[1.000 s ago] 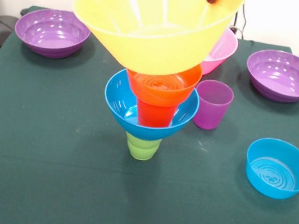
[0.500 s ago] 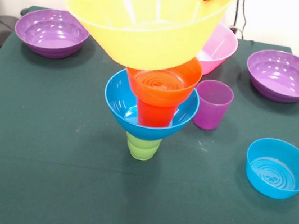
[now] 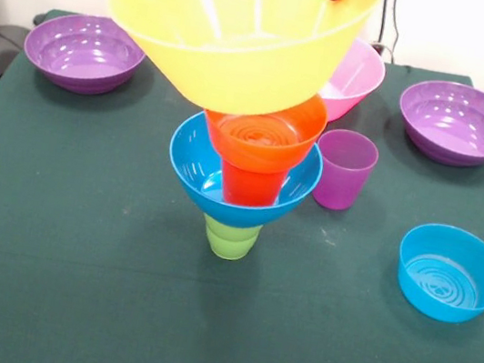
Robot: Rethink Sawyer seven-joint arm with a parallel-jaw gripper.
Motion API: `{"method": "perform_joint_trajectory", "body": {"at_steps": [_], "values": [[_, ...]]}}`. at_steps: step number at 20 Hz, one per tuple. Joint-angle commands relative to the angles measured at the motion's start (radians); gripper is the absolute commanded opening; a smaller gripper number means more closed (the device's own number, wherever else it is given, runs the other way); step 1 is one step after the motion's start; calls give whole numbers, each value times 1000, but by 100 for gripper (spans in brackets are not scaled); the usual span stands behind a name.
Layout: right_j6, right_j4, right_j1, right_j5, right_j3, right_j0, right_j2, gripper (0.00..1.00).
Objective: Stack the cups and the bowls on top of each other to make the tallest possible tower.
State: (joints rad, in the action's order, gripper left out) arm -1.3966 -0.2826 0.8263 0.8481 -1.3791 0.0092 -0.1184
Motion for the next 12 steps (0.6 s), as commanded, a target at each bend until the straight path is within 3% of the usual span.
{"method": "perform_joint_trajectory", "body": {"at_steps": [1, 12], "values": [[-177, 13, -42, 36, 55, 26, 39, 0], [-181, 23, -48, 32, 59, 36, 26, 0]]}}
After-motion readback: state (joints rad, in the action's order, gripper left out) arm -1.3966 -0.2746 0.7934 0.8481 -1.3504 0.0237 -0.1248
